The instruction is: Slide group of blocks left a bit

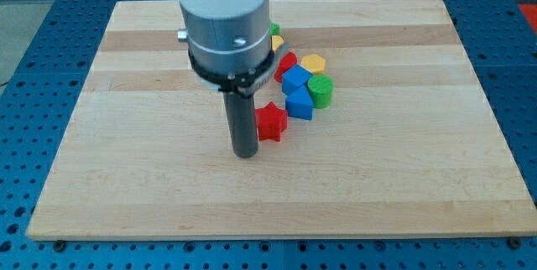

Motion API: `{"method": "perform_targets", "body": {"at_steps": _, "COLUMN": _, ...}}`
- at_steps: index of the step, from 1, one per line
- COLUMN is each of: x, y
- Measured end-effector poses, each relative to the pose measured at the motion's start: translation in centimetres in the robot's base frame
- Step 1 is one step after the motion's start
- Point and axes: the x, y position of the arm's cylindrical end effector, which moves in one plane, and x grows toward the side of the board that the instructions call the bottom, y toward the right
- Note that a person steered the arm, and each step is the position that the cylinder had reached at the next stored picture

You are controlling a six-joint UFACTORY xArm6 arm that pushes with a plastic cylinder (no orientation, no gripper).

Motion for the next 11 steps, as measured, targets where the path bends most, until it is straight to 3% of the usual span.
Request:
{"method": "perform_targets", "body": {"at_steps": 1, "x": 1.1, "y": -0.7}}
{"method": "perform_targets", "body": {"at_steps": 2, "x": 7.0, "y": 5.9}}
{"method": "perform_targets", "body": {"at_steps": 3, "x": 5.3, "y": 15.3}}
{"method": "perform_targets", "body": {"at_steps": 4, "x": -0.9, "y": 19.8}}
{"method": "perform_targets", "body": {"at_steps": 6, "x": -11.4, "y": 19.5}}
{"method": "perform_targets", "body": {"at_steps": 11, "x": -10.8, "y": 9.9}}
